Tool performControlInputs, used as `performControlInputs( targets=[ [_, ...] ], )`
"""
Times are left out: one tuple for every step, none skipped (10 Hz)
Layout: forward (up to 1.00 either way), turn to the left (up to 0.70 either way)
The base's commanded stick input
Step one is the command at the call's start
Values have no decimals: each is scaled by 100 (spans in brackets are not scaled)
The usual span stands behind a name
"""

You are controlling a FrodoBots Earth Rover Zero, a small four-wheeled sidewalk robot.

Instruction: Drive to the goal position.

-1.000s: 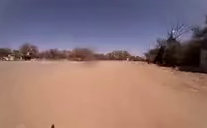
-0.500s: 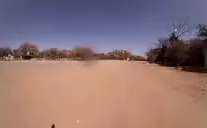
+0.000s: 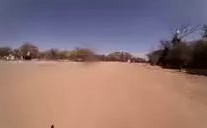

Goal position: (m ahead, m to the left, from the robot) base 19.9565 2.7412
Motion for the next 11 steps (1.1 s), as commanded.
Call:
performControlInputs(
  targets=[
    [100, 0],
    [100, 0],
    [100, 0],
    [100, 0],
    [100, 0],
    [100, 0],
    [100, 0],
    [100, 0],
    [100, 0],
    [100, 0],
    [100, 0]
  ],
)
